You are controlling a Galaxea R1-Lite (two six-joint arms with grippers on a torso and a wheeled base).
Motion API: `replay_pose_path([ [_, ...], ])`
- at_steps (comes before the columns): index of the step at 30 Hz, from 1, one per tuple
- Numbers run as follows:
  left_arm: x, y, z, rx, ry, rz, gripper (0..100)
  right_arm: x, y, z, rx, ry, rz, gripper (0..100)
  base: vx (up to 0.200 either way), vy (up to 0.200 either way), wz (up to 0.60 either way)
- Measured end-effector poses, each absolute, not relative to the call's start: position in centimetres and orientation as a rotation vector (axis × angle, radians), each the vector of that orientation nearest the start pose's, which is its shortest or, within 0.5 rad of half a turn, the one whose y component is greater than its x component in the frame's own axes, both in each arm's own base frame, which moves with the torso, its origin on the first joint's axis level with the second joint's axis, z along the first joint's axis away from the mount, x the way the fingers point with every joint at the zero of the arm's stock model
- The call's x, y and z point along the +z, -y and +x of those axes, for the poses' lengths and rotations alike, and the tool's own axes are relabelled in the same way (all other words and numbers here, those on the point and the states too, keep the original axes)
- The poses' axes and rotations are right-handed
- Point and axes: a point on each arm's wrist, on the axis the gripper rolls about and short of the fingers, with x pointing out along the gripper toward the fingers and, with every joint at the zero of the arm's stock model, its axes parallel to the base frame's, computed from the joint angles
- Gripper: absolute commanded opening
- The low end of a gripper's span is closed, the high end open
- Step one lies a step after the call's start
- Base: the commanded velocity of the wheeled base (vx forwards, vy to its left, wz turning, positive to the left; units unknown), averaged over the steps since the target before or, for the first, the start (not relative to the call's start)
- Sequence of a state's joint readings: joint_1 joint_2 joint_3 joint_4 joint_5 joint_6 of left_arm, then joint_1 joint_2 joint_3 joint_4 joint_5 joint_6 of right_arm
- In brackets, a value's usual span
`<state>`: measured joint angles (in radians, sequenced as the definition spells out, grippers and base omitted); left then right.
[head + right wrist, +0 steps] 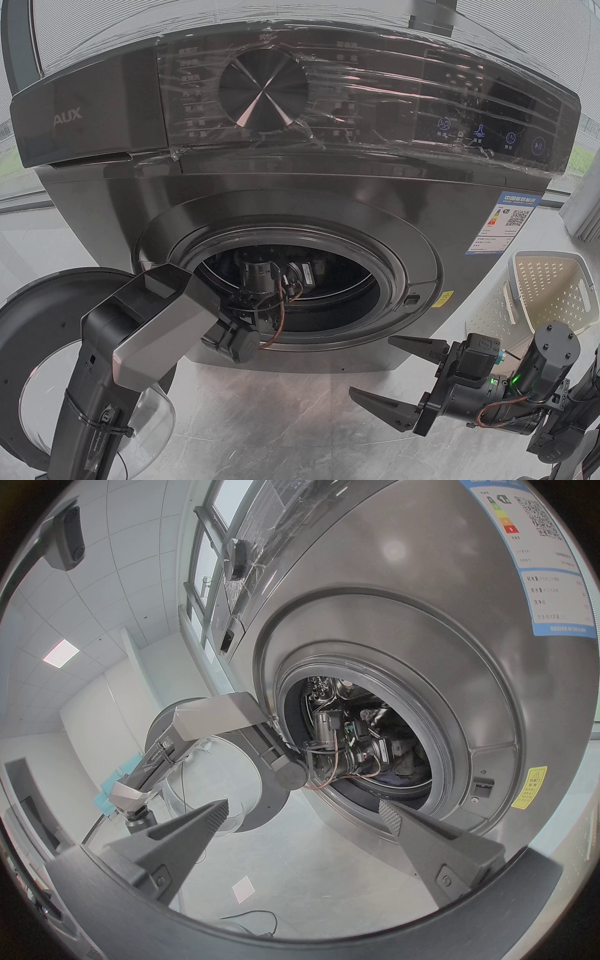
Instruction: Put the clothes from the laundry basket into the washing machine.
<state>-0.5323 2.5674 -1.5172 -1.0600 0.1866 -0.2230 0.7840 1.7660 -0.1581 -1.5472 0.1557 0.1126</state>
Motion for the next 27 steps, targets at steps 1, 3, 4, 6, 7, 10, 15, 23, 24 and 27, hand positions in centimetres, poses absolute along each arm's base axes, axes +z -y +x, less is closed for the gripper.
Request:
replay_pose_path([
  [1,4.9,25.6,43.3,-0.356,-0.037,-0.217,100,11.1,-16.4,16.0,0.936,-0.112,0.084,100,0.0,0.0,0.0],
  [3,4.7,26.0,42.0,-0.381,-0.048,-0.198,100,11.1,-16.4,15.9,0.937,-0.111,0.085,100,0.0,0.0,0.0],
  [4,4.6,26.2,41.4,-0.391,-0.049,-0.19,100,11.1,-16.5,15.9,0.937,-0.111,0.085,100,0.0,0.0,0.0],
  [6,4.6,26.6,40.3,-0.416,-0.041,-0.167,100,11.1,-16.5,15.9,0.937,-0.111,0.085,100,0.0,0.0,0.0],
  [7,4.5,26.7,39.8,-0.425,-0.041,-0.156,100,11.1,-16.4,15.9,0.937,-0.11,0.085,100,0.0,0.0,0.0],
  [10,4.0,26.6,38.2,-0.451,-0.057,-0.116,100,11.1,-16.4,15.9,0.937,-0.11,0.085,100,0.0,0.0,0.0],
  [15,3.3,25.9,35.8,-0.482,-0.083,-0.077,100,11.1,-16.4,15.9,0.937,-0.11,0.085,100,0.0,0.0,0.0],
  [23,4.1,24.8,31.8,-0.535,-0.097,-0.056,100,11.1,-16.4,15.9,0.939,-0.11,0.085,100,0.0,0.0,0.0],
  [24,4.4,24.7,31.2,-0.543,-0.099,-0.054,100,11.2,-16.4,15.9,0.939,-0.109,0.086,100,0.0,0.0,0.0],
  [27,5.4,24.5,29.4,-0.569,-0.103,-0.056,100,11.2,-16.4,15.8,0.939,-0.109,0.087,100,0.0,0.0,0.0],
])
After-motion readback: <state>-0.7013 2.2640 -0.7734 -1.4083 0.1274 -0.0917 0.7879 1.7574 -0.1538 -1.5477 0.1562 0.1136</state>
